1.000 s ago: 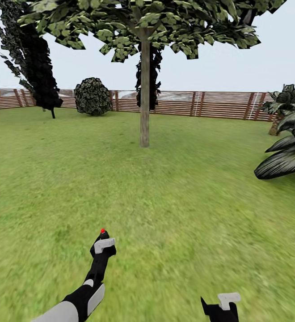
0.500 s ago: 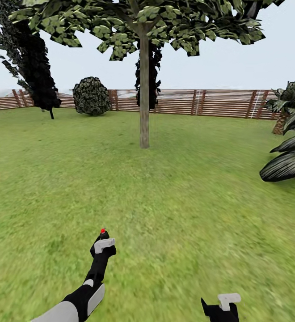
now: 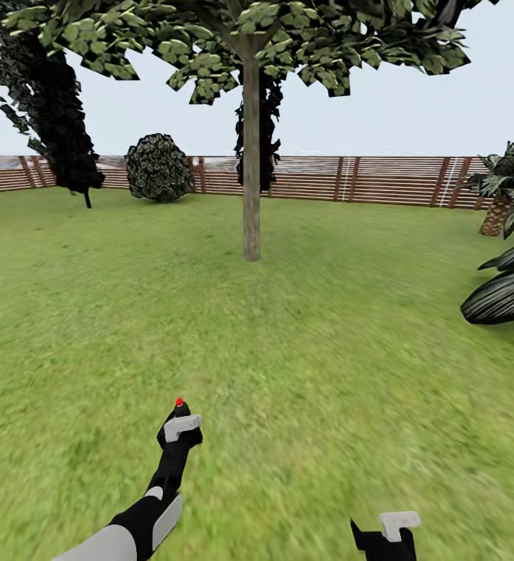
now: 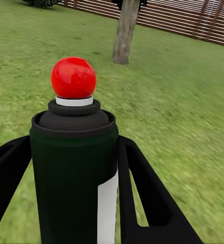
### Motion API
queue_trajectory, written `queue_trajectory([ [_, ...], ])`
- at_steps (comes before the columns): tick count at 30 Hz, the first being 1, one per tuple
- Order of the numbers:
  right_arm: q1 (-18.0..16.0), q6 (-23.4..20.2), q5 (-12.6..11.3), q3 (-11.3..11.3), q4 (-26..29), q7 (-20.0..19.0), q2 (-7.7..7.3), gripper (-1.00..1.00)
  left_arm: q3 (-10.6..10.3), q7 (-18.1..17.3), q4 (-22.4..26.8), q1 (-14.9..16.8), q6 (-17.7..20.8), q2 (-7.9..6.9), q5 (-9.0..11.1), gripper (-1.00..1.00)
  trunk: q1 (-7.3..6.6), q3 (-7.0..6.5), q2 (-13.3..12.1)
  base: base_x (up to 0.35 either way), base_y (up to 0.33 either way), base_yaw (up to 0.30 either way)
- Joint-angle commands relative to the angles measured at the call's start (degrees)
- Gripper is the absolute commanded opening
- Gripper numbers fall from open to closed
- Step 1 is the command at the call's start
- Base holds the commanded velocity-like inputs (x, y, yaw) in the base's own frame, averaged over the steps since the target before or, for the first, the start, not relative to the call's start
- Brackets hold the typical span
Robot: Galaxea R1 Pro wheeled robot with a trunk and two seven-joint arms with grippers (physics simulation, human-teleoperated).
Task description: In the garden, pick up the pesticide atomizer on the floor and spray pesticide onto both trees until each tree trunk is fully covered.
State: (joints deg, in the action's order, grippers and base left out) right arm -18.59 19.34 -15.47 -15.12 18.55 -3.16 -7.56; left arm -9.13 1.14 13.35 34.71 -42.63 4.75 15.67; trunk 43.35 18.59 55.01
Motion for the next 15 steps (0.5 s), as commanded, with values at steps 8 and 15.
queue_trajectory([
  [8, -0.04, 0.05, -0.03, 0.08, -3.25, 0.61, 0.0, 1.0, -0.01, 0.0, 0.01, 0.0, 0.0, 0.0, -0.03, -1.0, 0.0, 0.0, 0.0, 0.35, 0.0, 0.0],
  [15, -0.04, 0.08, 0.04, 0.14, -5.02, 1.16, 0.19, 1.0, -0.01, 0.0, 0.01, 0.0, 0.0, 0.0, -0.03, -1.0, 0.0, 0.0, 0.0, 0.35, 0.0, 0.0],
])
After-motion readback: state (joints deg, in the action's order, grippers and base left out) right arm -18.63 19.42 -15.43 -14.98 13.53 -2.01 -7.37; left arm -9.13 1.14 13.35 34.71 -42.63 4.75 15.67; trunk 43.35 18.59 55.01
